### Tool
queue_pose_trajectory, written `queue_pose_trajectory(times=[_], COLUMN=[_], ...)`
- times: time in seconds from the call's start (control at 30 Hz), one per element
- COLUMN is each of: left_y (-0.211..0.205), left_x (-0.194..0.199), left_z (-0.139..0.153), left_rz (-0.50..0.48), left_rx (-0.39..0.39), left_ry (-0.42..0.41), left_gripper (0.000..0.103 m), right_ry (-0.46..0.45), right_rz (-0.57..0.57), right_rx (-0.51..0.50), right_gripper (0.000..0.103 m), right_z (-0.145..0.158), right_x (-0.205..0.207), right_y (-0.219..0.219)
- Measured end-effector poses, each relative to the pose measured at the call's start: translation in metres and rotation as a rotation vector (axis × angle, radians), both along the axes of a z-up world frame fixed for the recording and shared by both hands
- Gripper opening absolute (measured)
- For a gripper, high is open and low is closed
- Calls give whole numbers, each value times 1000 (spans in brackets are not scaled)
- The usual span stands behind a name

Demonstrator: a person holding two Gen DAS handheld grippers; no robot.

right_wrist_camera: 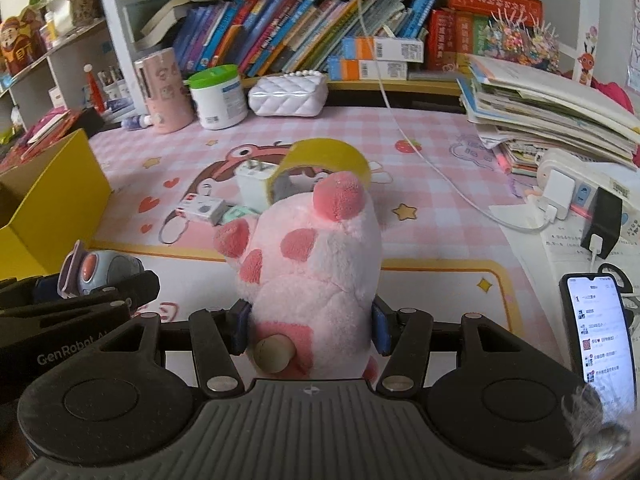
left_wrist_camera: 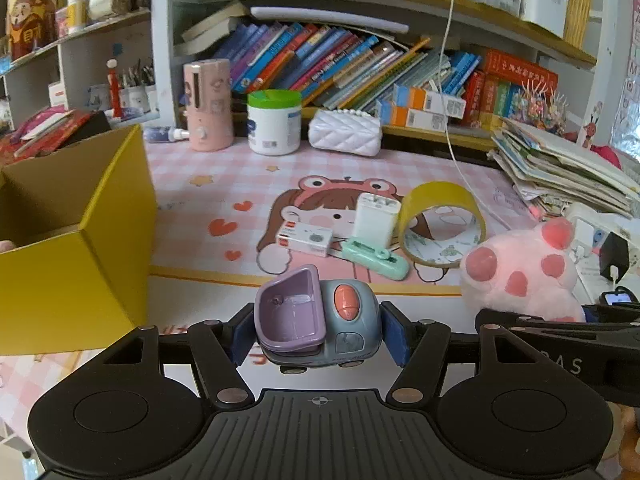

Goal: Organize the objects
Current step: 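Carry the plush and the toy truck with both tools over the yellow box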

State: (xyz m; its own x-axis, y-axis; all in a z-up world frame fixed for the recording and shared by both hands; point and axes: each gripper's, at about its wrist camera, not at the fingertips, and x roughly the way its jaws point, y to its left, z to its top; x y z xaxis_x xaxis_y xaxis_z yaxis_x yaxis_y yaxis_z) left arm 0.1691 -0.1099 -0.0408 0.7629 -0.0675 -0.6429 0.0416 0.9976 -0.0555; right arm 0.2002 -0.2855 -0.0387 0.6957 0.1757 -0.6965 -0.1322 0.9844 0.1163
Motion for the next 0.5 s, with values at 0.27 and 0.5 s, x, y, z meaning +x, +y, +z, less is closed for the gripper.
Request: queue_pose_trajectory(times=[0.27, 0.5], left_y=[37, 81], left_x=[-30, -58], left_z=[7, 13], left_rz=[4, 52], left_rx=[-19, -25], left_ry=[-15, -23], left_gripper=[64, 64], right_ry=[3, 4], right_rz=[35, 94], right_rx=[-8, -12], right_gripper=[53, 53], right_z=[7, 13], right_x=[-22, -45], right_y=[38, 84])
